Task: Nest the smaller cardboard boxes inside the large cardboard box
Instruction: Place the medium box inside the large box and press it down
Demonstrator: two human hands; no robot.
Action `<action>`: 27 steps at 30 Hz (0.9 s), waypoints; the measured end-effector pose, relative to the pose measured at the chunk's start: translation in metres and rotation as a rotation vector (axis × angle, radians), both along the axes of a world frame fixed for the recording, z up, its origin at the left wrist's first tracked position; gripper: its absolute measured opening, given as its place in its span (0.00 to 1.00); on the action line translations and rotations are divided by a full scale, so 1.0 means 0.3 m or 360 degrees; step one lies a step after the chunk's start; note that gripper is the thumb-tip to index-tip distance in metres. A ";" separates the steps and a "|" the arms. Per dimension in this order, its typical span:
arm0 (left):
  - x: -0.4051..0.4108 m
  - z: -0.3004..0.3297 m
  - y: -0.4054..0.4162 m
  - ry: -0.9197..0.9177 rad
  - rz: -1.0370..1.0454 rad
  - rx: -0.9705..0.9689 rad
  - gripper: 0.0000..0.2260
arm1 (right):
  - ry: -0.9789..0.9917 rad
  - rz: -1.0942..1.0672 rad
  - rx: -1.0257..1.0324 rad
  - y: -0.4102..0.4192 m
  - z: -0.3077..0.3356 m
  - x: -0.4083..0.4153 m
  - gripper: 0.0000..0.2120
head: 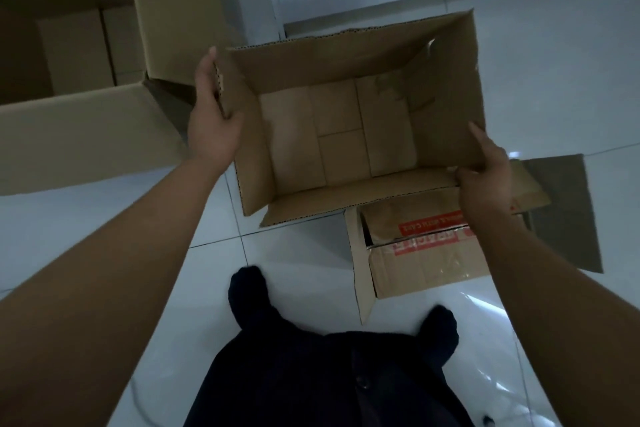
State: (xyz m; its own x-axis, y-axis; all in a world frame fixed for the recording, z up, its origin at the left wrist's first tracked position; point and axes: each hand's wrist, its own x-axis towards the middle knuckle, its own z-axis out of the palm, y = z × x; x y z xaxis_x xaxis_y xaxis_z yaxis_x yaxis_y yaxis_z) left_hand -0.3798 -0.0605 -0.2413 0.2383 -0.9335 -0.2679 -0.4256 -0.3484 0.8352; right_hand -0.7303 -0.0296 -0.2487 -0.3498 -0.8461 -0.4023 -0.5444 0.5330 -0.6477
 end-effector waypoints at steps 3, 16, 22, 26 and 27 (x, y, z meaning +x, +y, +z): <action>0.003 0.094 0.057 0.0101 0.0068 -0.0098 0.35 | 0.0126 -0.0013 -0.0211 0.026 0.121 -0.012 0.27; 0.174 0.688 0.358 0.0173 0.0383 0.0037 0.29 | 0.0125 0.0380 -0.0321 0.126 0.769 0.101 0.27; 0.425 0.780 0.404 0.0040 0.0481 0.0057 0.28 | 0.0156 0.0285 -0.0489 0.125 0.862 0.336 0.25; 0.634 0.866 0.406 -0.0016 0.0499 0.0064 0.25 | 0.0121 0.0239 -0.0523 0.094 0.914 0.570 0.24; 0.692 0.886 0.400 -0.0026 0.0507 0.0049 0.24 | 0.0113 0.0251 -0.0529 0.082 0.921 0.635 0.23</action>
State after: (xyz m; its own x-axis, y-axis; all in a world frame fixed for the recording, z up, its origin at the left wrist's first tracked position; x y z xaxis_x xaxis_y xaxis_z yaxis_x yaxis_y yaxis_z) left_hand -0.1722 0.0594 0.0246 0.5220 -0.8027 -0.2884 -0.3045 -0.4912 0.8161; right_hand -0.5399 -0.0049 0.0275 -0.2218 -0.9721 -0.0762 -0.6529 0.2061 -0.7289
